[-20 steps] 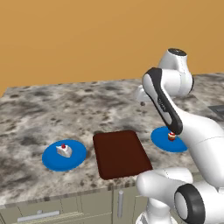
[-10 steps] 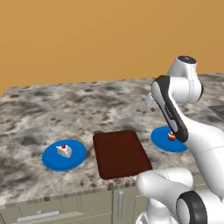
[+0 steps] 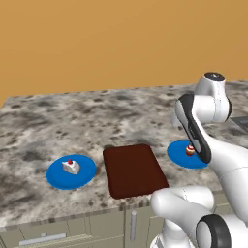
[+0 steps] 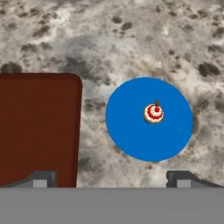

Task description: Move the dessert items from the plates to the tray.

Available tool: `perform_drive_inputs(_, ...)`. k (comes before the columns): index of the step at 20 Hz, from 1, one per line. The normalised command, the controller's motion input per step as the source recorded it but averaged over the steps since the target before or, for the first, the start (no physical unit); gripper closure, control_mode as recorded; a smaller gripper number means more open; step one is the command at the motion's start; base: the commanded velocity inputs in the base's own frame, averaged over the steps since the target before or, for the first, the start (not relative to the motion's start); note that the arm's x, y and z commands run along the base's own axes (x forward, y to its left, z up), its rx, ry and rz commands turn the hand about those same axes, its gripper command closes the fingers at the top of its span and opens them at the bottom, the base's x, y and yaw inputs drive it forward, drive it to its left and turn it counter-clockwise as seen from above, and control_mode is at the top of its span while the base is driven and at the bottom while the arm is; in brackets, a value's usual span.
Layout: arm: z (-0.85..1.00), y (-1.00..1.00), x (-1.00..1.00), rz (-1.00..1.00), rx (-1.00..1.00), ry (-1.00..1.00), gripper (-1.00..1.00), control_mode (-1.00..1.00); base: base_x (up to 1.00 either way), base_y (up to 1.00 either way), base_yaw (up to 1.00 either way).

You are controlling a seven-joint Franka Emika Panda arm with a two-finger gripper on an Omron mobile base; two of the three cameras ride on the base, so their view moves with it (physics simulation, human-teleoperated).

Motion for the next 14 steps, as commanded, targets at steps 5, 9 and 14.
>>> perform_drive_inputs(5,-0.36,-0.48,0.0,-0.01,0.0,0.0,-1.0,-1.0,0.0,0.0,0.0)
perform_drive_inputs(9,-0.36,-0.38,0.0,0.0,0.0,-0.02,-1.0,-1.0,0.0,0.0,0.0)
perform_drive_inputs(14,-0.28,-0.28,0.0,0.0,0.0,-0.01,-1.0,-1.0,0.0,0.0,0.0)
